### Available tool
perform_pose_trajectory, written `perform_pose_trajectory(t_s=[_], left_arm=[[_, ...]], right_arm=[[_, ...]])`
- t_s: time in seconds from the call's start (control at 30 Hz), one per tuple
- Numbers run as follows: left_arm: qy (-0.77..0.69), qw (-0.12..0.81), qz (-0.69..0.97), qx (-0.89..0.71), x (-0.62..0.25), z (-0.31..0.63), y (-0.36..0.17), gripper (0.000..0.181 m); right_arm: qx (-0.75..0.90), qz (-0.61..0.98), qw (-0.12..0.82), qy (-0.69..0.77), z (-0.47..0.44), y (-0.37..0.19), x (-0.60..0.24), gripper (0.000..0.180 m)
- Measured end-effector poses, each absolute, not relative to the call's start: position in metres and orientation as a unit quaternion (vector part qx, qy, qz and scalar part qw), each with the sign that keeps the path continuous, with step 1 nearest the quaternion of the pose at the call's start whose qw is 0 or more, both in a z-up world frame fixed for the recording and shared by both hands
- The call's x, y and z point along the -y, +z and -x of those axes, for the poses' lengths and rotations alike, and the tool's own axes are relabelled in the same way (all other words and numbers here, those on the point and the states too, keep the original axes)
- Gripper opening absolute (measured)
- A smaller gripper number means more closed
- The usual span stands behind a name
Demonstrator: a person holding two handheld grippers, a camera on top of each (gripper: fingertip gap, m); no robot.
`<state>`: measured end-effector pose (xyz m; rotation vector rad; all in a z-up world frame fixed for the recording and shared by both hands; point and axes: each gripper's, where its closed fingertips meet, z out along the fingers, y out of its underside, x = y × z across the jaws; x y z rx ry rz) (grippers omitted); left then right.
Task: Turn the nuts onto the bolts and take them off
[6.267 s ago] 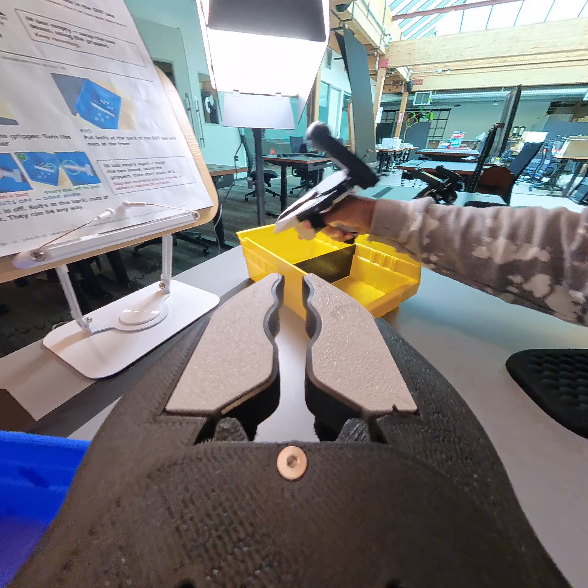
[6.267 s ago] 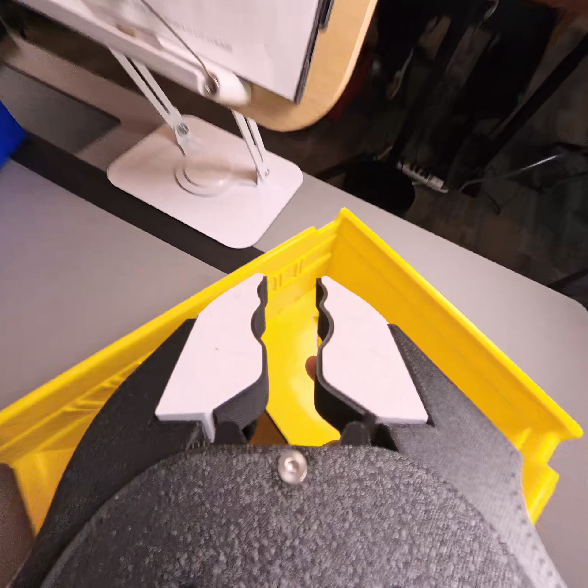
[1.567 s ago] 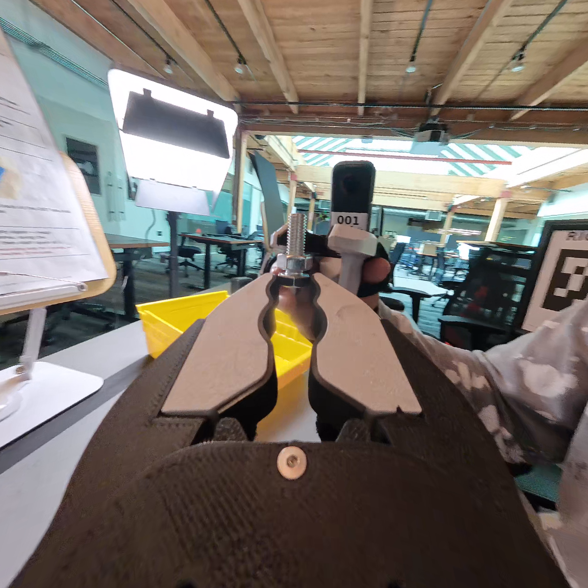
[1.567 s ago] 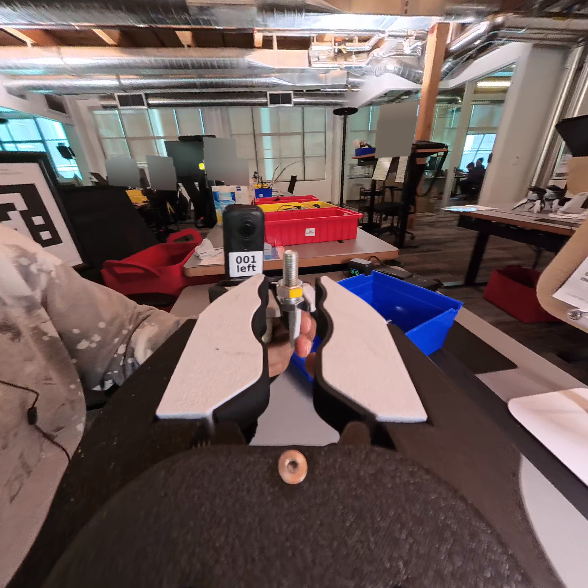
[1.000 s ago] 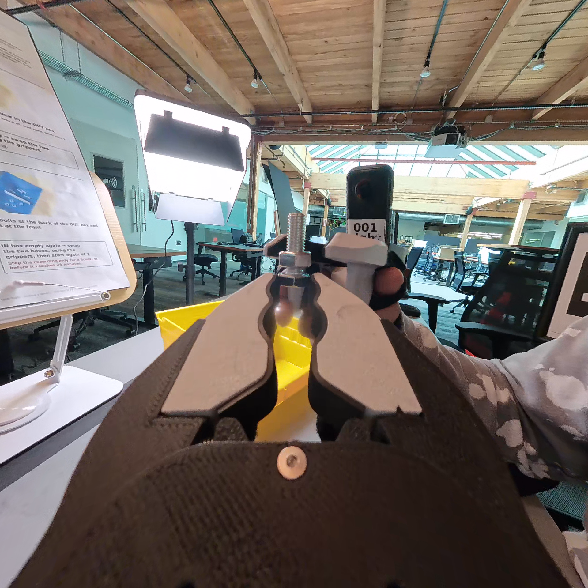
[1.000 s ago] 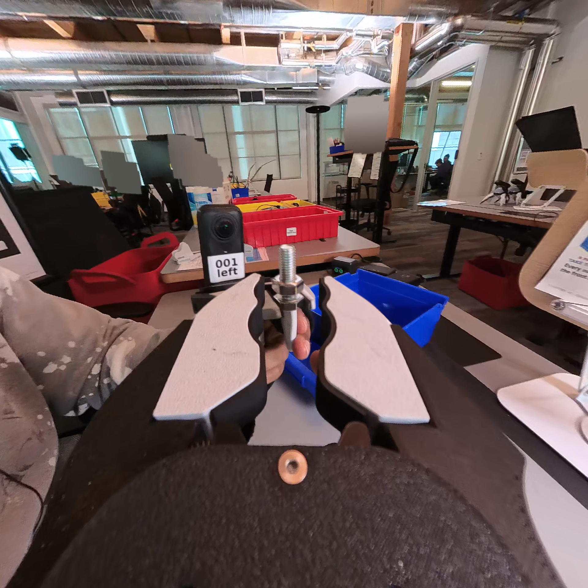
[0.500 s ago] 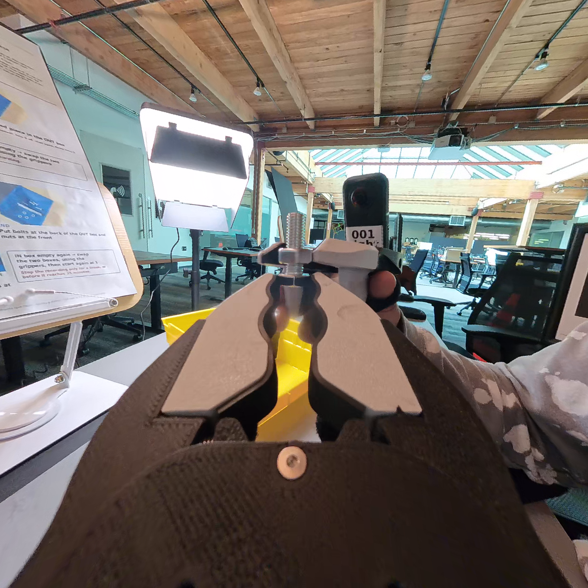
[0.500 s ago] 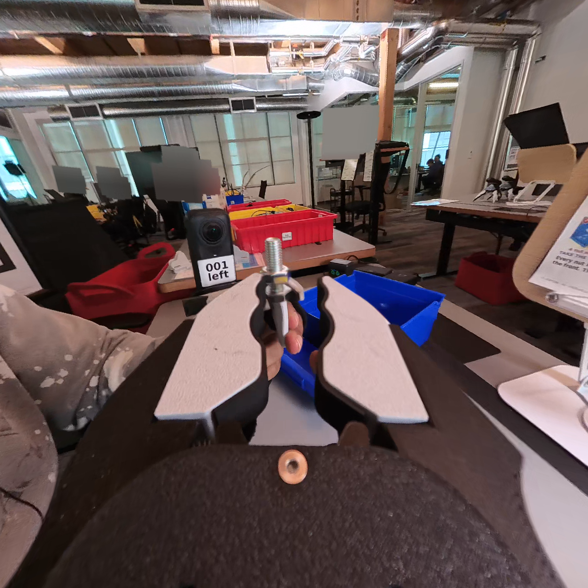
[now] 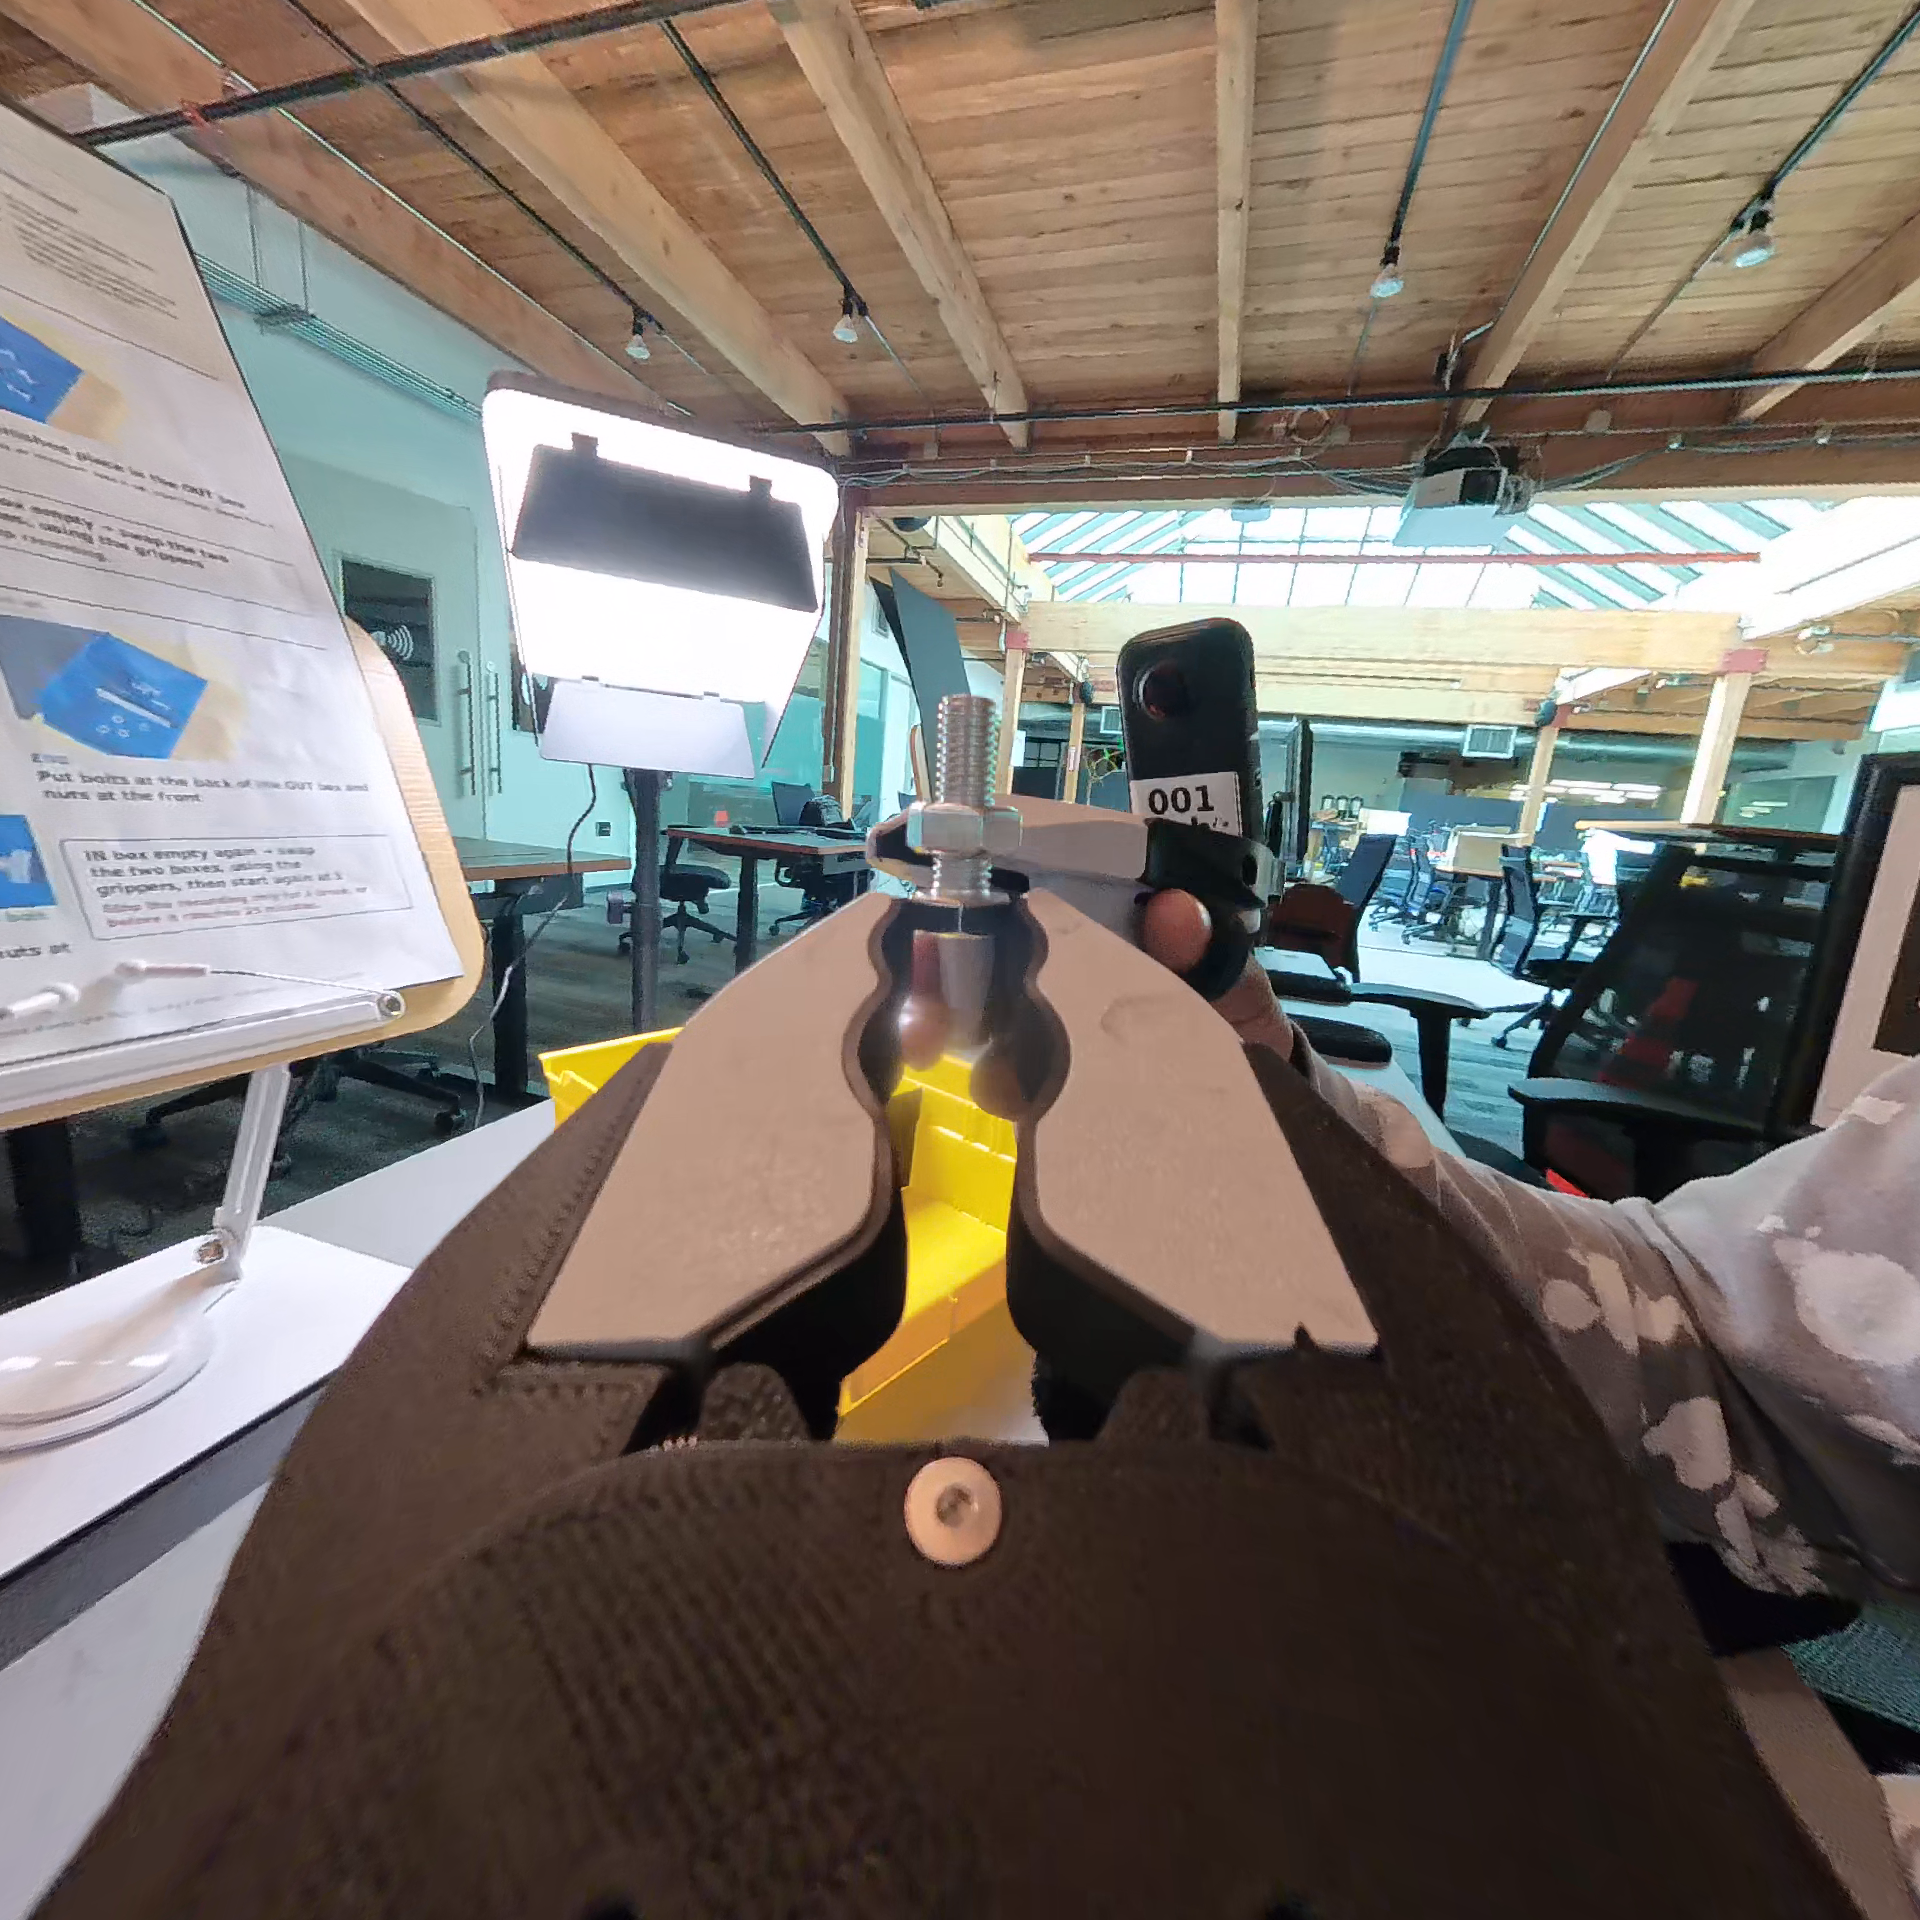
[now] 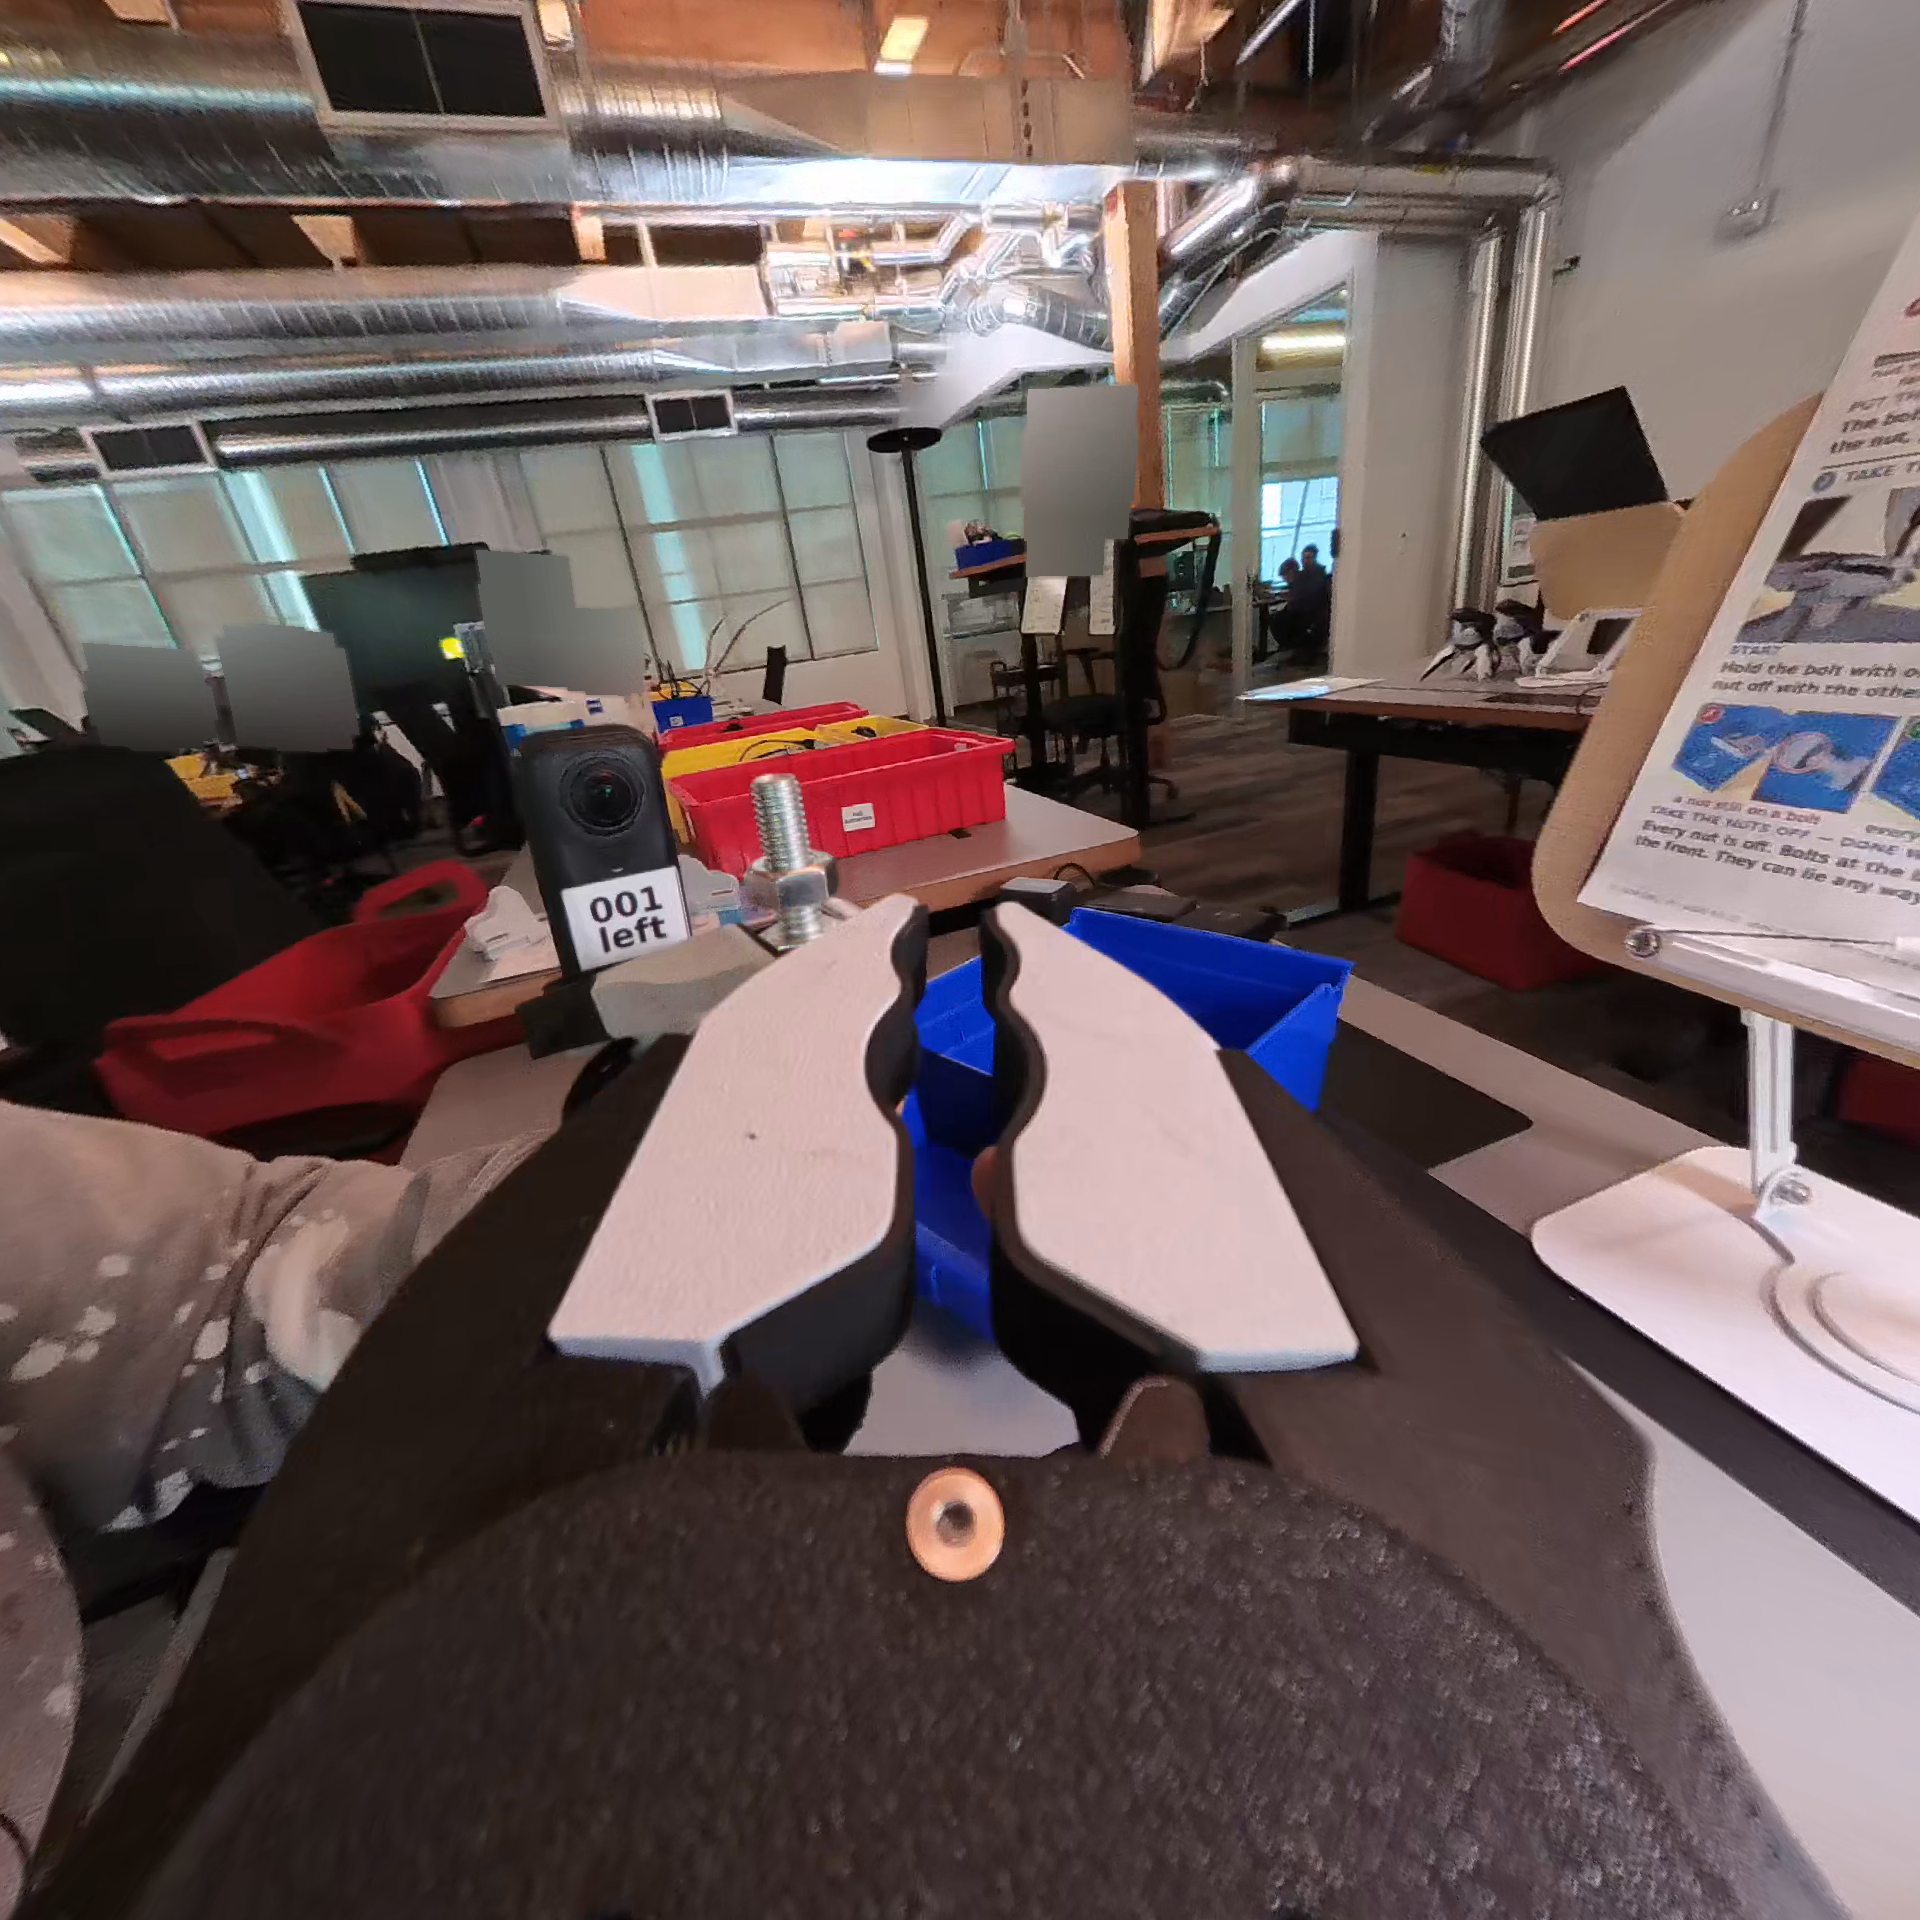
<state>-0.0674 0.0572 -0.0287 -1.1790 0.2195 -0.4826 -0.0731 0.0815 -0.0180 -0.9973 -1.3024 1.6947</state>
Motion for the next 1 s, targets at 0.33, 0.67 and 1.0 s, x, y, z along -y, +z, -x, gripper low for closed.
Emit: perform_pose_trajectory(t_s=[0.33,0.67,1.0], left_arm=[[-0.222,0.8,0.549,-0.101,-0.058,0.066,-0.03,0.018],[-0.211,0.795,0.56,-0.103,-0.061,0.063,-0.033,0.018],[-0.216,0.792,0.561,-0.105,-0.061,0.062,-0.034,0.018]], right_arm=[[0.515,0.393,0.392,0.654,0.075,-0.017,-0.076,0.012],[0.534,0.374,0.374,0.659,0.075,-0.018,-0.059,0.033],[0.536,0.37,0.373,0.661,0.073,-0.016,-0.057,0.031]])
